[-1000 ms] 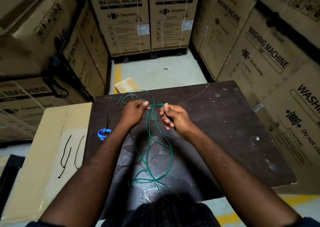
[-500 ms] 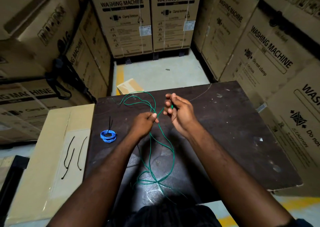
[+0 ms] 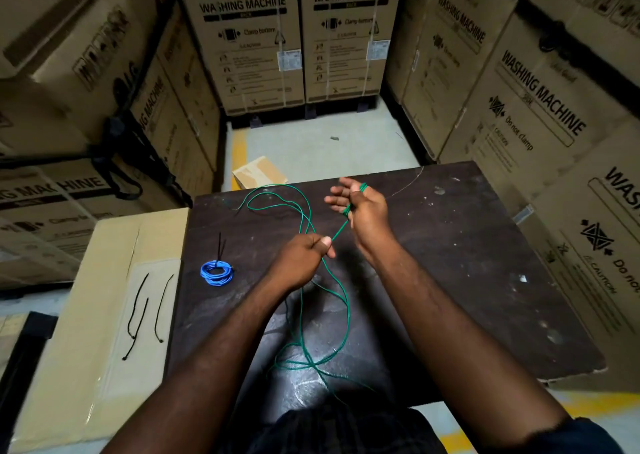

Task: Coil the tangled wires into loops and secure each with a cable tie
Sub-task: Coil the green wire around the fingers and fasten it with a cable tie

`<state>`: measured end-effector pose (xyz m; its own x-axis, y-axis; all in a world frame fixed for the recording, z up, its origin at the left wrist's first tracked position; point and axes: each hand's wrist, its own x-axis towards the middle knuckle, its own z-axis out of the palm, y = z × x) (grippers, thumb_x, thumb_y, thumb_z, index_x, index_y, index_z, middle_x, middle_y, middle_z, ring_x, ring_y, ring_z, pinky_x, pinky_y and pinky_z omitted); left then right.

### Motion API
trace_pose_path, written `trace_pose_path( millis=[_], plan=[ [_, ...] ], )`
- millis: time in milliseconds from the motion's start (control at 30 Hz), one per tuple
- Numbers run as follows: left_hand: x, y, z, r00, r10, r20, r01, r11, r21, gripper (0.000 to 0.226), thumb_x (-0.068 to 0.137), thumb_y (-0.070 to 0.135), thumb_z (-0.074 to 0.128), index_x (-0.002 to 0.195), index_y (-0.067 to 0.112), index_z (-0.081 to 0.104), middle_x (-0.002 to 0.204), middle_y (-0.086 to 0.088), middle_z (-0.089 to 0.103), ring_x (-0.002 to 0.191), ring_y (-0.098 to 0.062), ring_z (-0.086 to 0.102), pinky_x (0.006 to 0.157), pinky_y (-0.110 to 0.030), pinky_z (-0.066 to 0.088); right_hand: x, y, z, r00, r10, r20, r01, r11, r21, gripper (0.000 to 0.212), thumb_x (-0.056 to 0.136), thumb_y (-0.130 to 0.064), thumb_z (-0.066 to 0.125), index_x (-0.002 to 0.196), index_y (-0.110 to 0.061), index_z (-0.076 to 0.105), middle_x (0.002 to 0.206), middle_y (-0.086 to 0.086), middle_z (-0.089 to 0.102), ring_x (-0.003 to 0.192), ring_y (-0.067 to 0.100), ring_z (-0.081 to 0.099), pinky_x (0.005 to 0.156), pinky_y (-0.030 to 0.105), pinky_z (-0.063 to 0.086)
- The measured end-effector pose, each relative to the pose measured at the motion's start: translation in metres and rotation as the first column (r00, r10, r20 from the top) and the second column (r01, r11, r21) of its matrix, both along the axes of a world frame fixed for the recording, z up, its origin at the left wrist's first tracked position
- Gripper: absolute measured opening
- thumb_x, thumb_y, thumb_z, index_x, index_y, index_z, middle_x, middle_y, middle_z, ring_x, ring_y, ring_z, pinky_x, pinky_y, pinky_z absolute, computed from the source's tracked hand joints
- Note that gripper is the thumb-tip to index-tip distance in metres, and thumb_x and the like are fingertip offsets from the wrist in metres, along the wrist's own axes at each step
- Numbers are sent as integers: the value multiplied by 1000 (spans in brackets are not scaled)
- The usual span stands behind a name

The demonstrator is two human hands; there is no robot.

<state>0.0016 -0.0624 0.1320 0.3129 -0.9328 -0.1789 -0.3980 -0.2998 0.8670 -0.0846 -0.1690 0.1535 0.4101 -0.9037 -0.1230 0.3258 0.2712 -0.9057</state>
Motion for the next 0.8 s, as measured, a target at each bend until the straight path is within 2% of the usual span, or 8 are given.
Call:
trace_pose_path(
  millis=[200, 300, 400, 500, 567, 667, 733, 800],
  plan=[
    [-7, 5, 14, 1000, -26, 0, 26, 1000, -1, 38, 98, 19, 50, 63, 26, 65, 39, 10, 45, 39, -1, 35, 50, -25, 25, 1, 3, -27, 961, 171, -216, -197, 975, -104, 29, 105, -15, 25, 106, -2, 50, 77, 8, 60, 58, 7, 66, 64, 26, 49],
    [-11, 7, 25, 996, -36, -75, 39, 999, 36, 34, 95, 17, 50, 64, 24, 65, 46, 8, 43, 40, 0, 36, 51, -26, 26, -1, 4, -29, 949, 260, -179, -274, 960, -58, 36, 104, -18, 21, 102, 1, 52, 70, 5, 64, 57, 11, 67, 62, 28, 51],
    [-6, 7, 47, 991, -6, -135, 15, 998, 59, 24, 76, 27, 46, 62, 21, 64, 44, 7, 44, 38, 0, 36, 44, -21, 26, -5, 6, -25, 932, 322, -165, -332, 943, -35, 40, 105, -19, 19, 110, 6, 50, 74, 13, 61, 53, 10, 64, 53, 22, 52],
    [5, 5, 66, 996, -15, -92, 20, 998, 56, 27, 84, 17, 47, 60, 16, 60, 41, 8, 47, 37, 1, 37, 42, -17, 27, -8, 6, -25, 896, 393, -204, -421, 899, -117, 38, 104, -20, 24, 108, 7, 51, 67, 3, 66, 50, 9, 60, 54, 19, 49],
    [15, 4, 75, 994, -103, 41, 101, 994, 49, 33, 87, 22, 40, 71, 7, 64, 59, 11, 55, 54, -2, 44, 56, -21, 34, -10, 8, -24, 871, 393, -293, -455, 872, -182, 38, 101, -23, 29, 100, 5, 55, 63, -3, 67, 54, 7, 59, 59, 21, 50],
    [23, 6, 84, 953, -209, 218, 206, 978, 39, 74, 69, 48, 24, 107, -1, 65, 95, -2, 51, 89, -9, 43, 79, -22, 35, -10, 15, -20, 874, 357, -331, -450, 852, -267, 36, 99, -25, 31, 84, -10, 60, 70, -2, 62, 59, 13, 56, 66, 33, 49],
    [22, 8, 86, 973, -165, 163, 168, 986, -7, 52, 82, 37, 30, 94, 0, 64, 79, 1, 52, 70, -9, 45, 65, -25, 40, -10, 17, -18, 881, 352, -318, -440, 856, -272, 38, 97, -30, 31, 86, -6, 60, 72, 5, 59, 60, 19, 54, 64, 33, 48],
    [21, 7, 92, 994, -34, -106, 31, 999, -25, 27, 94, 18, 39, 73, 13, 56, 51, 10, 40, 44, -7, 30, 42, -20, 24, -12, 16, -15, 869, 368, -331, -459, 849, -263, 45, 95, -35, 31, 91, 1, 58, 71, 11, 57, 58, 23, 53, 60, 28, 46]
  ],
)
